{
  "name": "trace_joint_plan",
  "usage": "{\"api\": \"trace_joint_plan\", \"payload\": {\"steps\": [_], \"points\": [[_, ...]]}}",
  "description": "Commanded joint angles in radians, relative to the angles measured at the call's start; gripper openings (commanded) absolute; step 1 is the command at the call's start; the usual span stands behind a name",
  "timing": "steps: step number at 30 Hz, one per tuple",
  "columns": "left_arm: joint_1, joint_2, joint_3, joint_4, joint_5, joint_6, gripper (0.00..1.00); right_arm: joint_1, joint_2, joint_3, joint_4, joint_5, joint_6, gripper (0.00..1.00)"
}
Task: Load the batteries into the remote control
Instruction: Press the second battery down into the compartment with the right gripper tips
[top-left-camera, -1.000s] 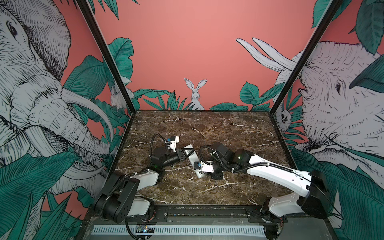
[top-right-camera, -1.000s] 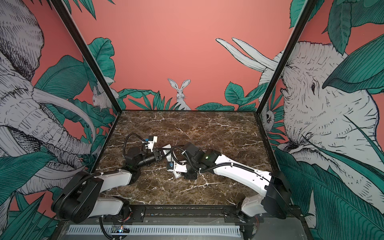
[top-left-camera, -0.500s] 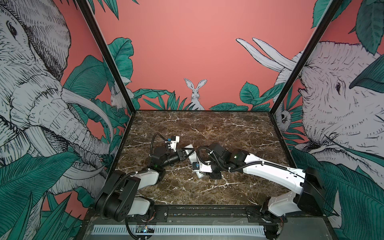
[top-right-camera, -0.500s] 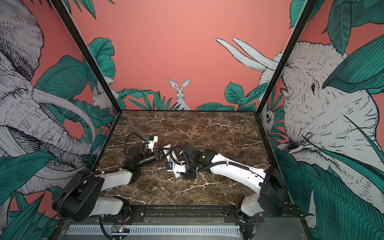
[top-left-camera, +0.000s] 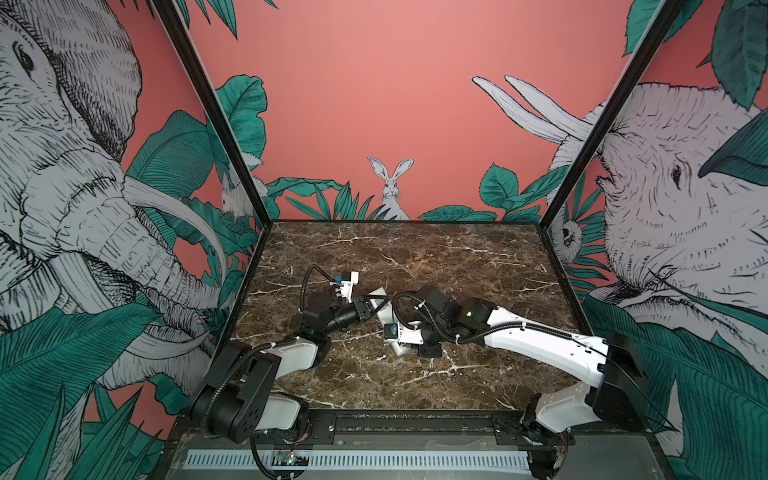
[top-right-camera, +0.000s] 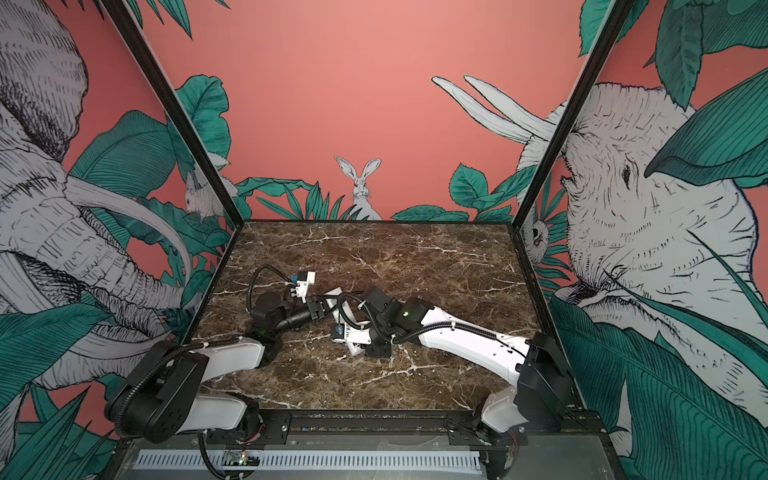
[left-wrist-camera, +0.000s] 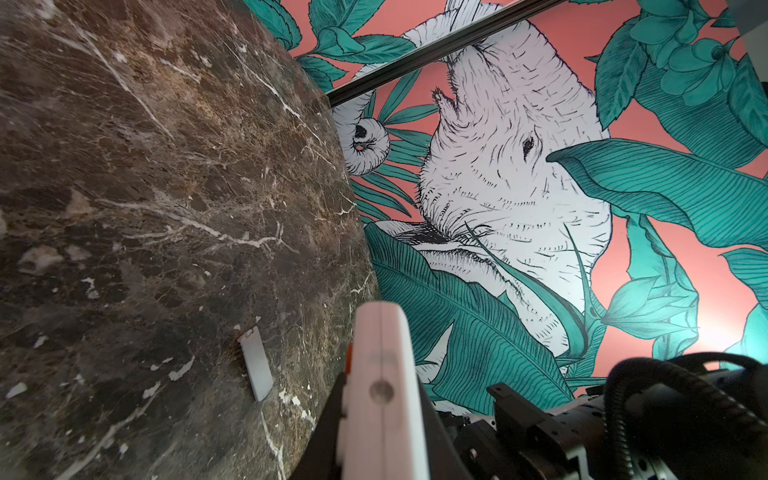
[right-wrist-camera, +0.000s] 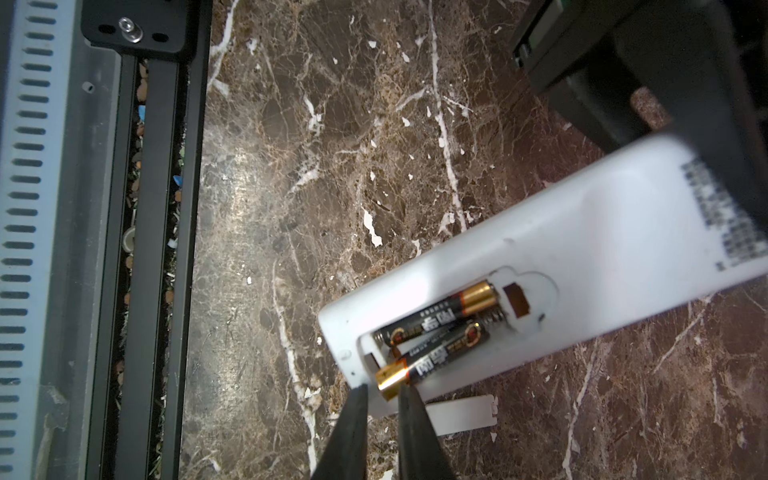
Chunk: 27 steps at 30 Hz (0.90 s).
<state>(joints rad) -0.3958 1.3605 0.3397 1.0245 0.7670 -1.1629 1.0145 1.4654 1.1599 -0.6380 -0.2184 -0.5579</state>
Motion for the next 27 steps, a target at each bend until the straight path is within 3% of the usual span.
{"api": "trace_joint_plan", "payload": {"steps": [1,27], "points": [[0.005,-0.005,0.016,0.071,0.013,-0.021,0.0,0.006,0.013,0.024,0.023,0.004,-0.01,0.16],[0.005,-0.002,0.005,0.088,0.013,-0.029,0.0,0.008,0.033,0.021,0.057,0.031,0.003,0.12]]}}
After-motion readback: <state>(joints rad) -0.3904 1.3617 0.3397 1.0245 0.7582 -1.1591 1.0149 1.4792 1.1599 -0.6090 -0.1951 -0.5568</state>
